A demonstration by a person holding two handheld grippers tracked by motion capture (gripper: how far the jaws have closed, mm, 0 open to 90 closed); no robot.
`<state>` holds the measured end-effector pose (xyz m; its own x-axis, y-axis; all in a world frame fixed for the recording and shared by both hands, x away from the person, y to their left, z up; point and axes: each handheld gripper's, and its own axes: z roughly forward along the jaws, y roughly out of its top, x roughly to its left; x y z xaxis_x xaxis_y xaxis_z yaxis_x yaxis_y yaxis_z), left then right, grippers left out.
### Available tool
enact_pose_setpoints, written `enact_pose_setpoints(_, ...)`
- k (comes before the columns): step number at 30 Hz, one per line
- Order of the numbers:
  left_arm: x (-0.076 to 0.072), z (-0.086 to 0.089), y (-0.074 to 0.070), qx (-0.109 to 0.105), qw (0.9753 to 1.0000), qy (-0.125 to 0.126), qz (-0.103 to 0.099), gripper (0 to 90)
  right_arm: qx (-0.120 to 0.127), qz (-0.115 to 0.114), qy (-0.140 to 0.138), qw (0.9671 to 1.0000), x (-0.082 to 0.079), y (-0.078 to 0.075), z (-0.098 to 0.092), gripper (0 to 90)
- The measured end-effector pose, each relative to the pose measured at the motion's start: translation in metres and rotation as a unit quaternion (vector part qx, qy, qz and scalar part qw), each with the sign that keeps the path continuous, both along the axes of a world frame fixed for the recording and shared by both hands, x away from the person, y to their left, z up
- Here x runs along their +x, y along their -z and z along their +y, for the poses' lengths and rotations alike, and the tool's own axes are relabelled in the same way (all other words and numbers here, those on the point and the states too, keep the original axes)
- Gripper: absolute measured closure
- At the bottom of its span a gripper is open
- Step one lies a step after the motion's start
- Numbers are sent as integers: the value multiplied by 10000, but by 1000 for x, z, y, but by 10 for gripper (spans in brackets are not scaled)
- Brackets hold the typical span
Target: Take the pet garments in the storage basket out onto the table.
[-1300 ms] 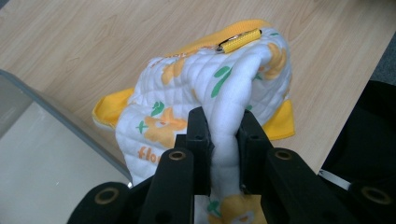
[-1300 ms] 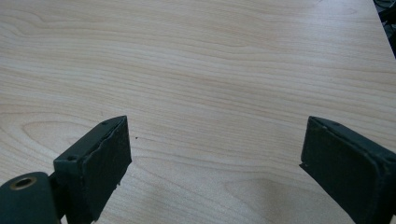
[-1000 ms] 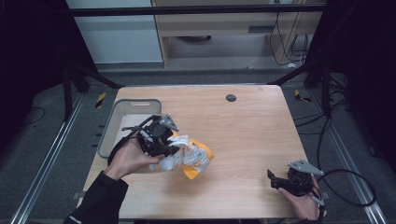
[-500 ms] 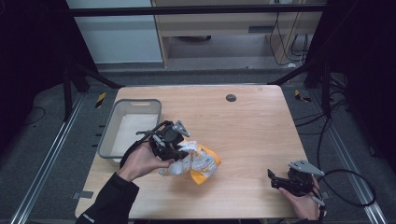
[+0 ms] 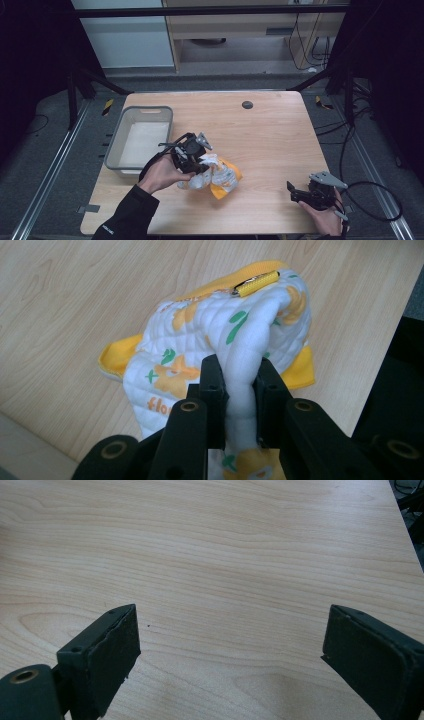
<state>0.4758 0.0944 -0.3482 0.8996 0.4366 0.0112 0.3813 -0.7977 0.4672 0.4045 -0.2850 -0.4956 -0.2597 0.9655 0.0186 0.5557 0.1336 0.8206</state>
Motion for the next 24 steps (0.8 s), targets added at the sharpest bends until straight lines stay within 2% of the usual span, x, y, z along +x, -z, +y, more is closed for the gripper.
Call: enact_pose_setpoints(24, 3, -32, 38, 27, 9998, 194, 48, 774, -16, -38, -13, 10000, 0, 0, -1, 82)
